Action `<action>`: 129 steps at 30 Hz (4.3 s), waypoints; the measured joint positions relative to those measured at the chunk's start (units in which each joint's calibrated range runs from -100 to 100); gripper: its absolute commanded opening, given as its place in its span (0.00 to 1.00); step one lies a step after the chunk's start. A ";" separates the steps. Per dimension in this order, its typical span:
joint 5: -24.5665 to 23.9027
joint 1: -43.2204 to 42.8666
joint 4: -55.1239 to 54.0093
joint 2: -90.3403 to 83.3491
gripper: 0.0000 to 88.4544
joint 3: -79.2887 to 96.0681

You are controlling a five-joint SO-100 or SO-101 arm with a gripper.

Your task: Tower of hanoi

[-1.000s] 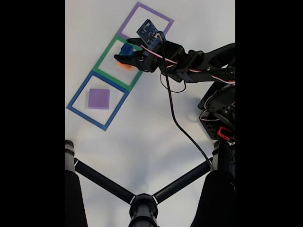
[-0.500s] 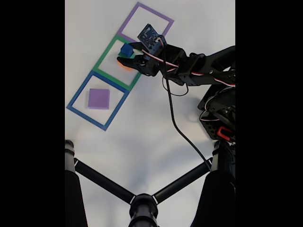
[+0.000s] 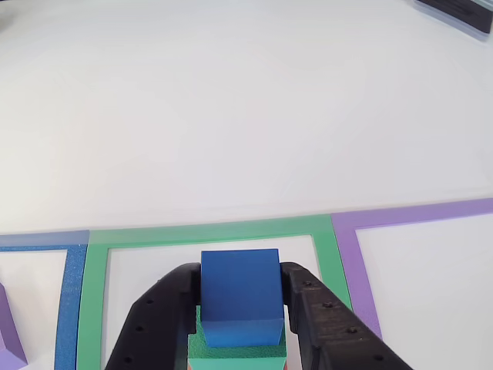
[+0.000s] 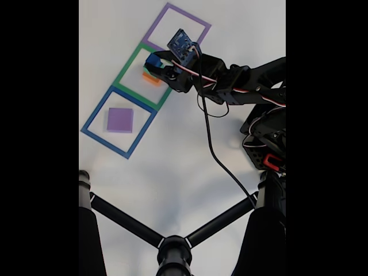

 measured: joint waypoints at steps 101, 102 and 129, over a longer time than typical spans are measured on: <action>-0.39 -27.11 -14.33 22.50 0.06 -10.58; -0.39 -27.11 -14.56 23.09 0.07 -10.92; 0.39 -23.81 5.86 7.64 0.08 -17.12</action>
